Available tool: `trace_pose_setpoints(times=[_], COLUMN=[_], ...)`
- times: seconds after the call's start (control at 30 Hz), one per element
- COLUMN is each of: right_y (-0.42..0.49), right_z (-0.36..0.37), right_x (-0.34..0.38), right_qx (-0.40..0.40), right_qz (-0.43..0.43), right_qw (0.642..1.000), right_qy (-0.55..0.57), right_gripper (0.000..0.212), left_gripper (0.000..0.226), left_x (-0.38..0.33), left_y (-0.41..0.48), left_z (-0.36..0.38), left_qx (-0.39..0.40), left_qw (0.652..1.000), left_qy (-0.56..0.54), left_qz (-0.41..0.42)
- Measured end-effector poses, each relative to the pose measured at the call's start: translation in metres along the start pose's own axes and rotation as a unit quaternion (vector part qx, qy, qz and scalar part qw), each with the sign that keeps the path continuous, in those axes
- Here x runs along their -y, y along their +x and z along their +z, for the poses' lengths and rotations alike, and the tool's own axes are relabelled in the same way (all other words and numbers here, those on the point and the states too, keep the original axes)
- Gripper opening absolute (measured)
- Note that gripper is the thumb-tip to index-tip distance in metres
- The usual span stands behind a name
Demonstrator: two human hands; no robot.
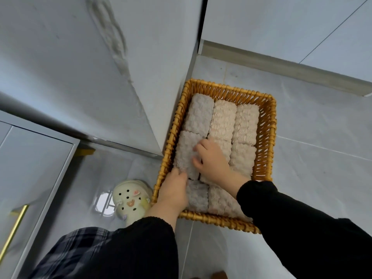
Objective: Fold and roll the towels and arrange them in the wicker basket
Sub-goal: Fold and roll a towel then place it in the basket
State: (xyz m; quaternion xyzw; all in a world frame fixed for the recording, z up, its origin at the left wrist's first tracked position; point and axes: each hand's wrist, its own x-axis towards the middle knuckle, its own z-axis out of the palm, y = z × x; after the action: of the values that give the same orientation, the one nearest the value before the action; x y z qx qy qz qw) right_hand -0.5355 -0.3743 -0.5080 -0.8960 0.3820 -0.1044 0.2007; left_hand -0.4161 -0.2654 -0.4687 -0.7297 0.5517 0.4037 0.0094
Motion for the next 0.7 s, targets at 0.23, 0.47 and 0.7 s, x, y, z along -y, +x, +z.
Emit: trace_pose_setpoints(times=[0.23,0.47,0.7], right_y=[-0.056,-0.063,-0.065], right_z=[-0.021,0.001,-0.007], right_x=[0.023,0.027,0.016], right_qx=[0.420,0.477,0.309], right_qz=[0.070,0.046,0.019], right_qw=[0.902,0.878,0.951], right_qy=[0.075,-0.001,0.010], right_gripper=[0.021,0.045,0.035], left_gripper=[0.016,0.021,0.025], left_x=[-0.009,-0.003,-0.001], left_y=[0.002,-0.001,0.005], left_z=[-0.009,0.005,0.001], left_qx=[0.112,0.210,0.084], left_qw=[0.990,0.970,0.993], left_qy=[0.062,0.084,0.048], left_qz=[-0.057,-0.089,-0.065])
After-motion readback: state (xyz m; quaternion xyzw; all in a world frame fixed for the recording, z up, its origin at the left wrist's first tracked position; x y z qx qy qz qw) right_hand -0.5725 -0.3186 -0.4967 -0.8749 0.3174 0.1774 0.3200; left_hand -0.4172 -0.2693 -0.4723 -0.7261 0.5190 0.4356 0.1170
